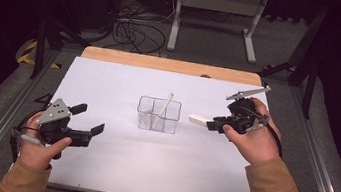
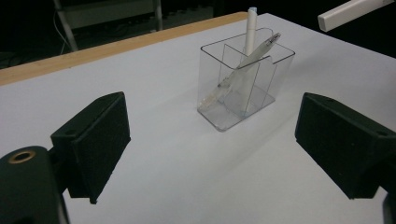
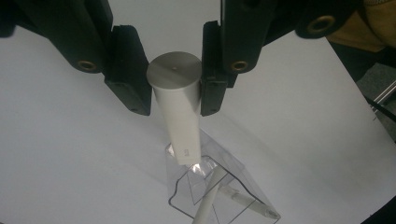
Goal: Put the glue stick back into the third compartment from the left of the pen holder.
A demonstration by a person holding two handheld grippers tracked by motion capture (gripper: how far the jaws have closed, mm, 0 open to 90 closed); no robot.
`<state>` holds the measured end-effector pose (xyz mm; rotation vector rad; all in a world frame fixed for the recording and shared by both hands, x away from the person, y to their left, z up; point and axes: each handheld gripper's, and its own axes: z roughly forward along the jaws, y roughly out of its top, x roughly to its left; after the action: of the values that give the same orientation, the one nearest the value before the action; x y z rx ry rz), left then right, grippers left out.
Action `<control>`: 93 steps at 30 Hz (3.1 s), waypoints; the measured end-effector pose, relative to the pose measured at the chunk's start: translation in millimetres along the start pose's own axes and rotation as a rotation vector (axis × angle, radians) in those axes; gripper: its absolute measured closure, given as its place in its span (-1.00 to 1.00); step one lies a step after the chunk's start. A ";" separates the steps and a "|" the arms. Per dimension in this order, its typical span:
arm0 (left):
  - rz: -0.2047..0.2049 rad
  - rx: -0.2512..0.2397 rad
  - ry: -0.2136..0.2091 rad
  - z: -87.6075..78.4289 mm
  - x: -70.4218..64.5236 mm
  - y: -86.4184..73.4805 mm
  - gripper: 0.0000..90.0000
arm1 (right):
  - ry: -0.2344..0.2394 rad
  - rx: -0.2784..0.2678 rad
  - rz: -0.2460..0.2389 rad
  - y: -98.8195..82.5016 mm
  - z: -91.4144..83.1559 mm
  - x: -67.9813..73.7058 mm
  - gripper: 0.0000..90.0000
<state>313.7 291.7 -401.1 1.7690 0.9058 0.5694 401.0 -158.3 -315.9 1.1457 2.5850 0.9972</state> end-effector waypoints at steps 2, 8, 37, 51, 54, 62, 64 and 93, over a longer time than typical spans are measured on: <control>0.007 0.004 0.001 0.2 -0.1 0.0 -0.75 | 0.003 0.006 0.000 3.8 1.6 1.6 0.46; 0.008 0.003 0.003 -0.1 0.5 -0.1 -0.75 | -0.001 0.023 0.000 14.8 6.0 5.5 0.46; 0.013 -0.003 0.005 -3.1 1.2 1.0 -0.75 | -0.026 0.107 0.022 48.9 36.3 14.6 0.46; 0.016 -0.002 0.006 -3.4 2.0 0.9 -0.75 | -0.034 0.123 0.017 58.7 53.1 18.4 0.46; 0.013 -0.003 0.007 -3.4 2.0 0.8 -0.75 | -0.035 0.129 0.019 60.1 57.1 19.1 0.46; 0.015 -0.005 0.007 -4.2 2.1 1.2 -0.75 | -0.048 0.142 0.024 64.2 68.2 20.9 0.46; 0.019 -0.004 0.008 -4.5 2.6 1.3 -0.75 | -0.053 0.148 0.025 64.8 71.1 21.1 0.46; 0.015 -0.002 0.013 -6.1 3.9 -0.7 -0.74 | -0.042 -0.090 -0.125 53.9 60.6 28.7 -0.18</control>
<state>311.4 298.5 -399.7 1.7731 0.9010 0.5918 436.5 -80.4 -325.2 0.9600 2.5155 1.0388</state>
